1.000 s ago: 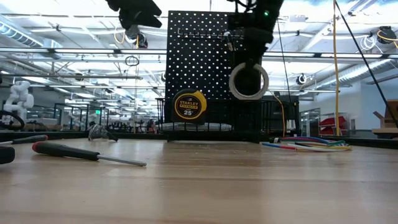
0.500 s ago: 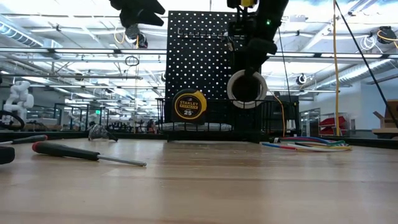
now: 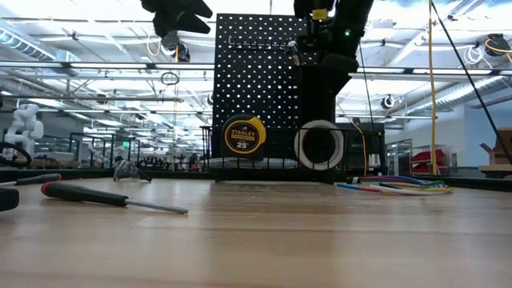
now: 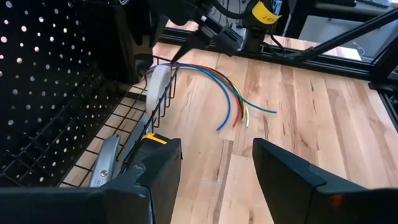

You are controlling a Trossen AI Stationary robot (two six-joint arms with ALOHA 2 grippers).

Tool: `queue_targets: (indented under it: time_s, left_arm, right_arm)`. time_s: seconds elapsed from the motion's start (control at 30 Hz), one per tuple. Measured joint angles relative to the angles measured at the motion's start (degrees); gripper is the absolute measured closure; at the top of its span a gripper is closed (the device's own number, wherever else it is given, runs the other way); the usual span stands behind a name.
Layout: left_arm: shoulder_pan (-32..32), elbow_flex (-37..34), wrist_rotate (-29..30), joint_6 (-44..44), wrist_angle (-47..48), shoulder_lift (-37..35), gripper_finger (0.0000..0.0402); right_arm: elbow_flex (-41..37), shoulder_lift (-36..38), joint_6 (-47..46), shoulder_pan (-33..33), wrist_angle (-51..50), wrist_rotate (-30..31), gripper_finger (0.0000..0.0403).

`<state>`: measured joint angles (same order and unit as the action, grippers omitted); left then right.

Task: Hang tools onto peg board
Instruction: Put the tape into the wire basket on the pegboard, then put the black cutter into the wire basket on the pegboard

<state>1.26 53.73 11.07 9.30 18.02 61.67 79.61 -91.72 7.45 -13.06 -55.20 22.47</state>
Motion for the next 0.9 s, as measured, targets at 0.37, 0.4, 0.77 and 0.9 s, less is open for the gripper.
queue_targets:
  time_s: [0.37, 0.4, 0.77, 0.9]
  left_arm:
    - [0.02, -0.02, -0.41, 0.81, 0.91, -0.22, 0.0201]
    - [0.02, -0.02, -0.77, 0.87, 1.77, -0.5, 0.0201]
    - [0.75, -0.02, -8.73, 6.18, 15.01, -2.99, 0.0201]
    - [1.98, -0.02, -11.5, 6.84, 21.27, -2.97, 0.0201]
  right_arm:
    - [1.5, 0.79, -5.7, 1.83, -3.48, 0.09, 0.0133]
    - [2.21, 1.36, -6.25, 2.48, -3.62, 0.07, 0.0134]
    - [11.18, 4.15, -13.95, 11.15, -5.73, -0.81, 0.0139]
    - [12.74, 4.26, -17.67, 13.6, -5.88, -6.96, 0.014]
